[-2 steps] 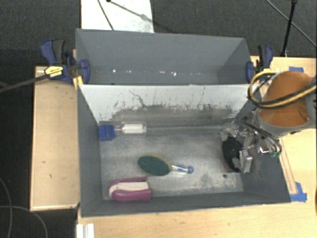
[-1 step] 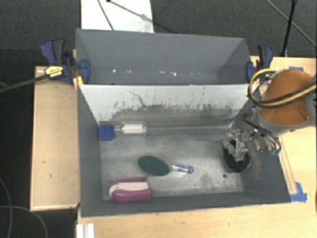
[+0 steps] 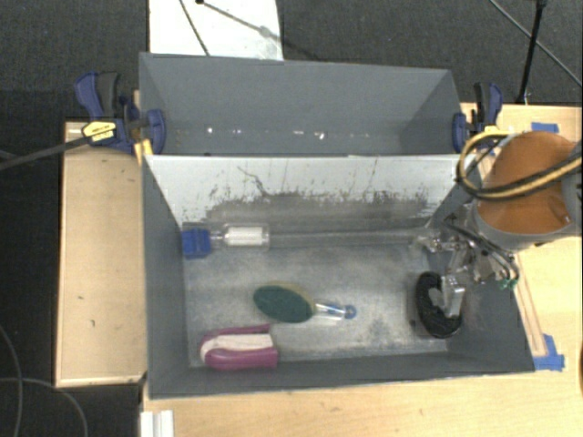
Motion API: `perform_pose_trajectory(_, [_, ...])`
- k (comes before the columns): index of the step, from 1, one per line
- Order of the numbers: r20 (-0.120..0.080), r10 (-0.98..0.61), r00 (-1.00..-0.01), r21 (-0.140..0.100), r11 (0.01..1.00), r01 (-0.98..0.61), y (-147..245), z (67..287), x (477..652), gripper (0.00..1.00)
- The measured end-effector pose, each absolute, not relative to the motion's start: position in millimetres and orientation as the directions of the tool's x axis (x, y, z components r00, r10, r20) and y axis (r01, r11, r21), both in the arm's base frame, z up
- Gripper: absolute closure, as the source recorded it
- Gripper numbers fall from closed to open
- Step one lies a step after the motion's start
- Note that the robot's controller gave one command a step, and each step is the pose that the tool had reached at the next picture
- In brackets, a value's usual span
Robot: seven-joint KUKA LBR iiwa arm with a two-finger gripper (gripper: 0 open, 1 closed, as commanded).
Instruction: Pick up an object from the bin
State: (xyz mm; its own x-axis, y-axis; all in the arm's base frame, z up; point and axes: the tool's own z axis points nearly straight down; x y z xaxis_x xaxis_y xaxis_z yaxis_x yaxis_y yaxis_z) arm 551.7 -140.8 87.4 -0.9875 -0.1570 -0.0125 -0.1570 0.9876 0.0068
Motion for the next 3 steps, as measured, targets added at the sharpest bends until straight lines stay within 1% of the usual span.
perform_pose_trajectory(1, [-0.013,-0.648,-0.762,-0.002,0.762,-0.648,-144.2,76.6,520.7,0.0])
perform_pose_trajectory(2, [-0.008,-0.646,-0.763,-0.003,0.763,-0.646,-147.2,74.0,519.0,1.0])
perform_pose_trajectory(3, [-0.015,-0.646,-0.763,-0.001,0.763,-0.646,-143.5,75.3,520.6,0.0])
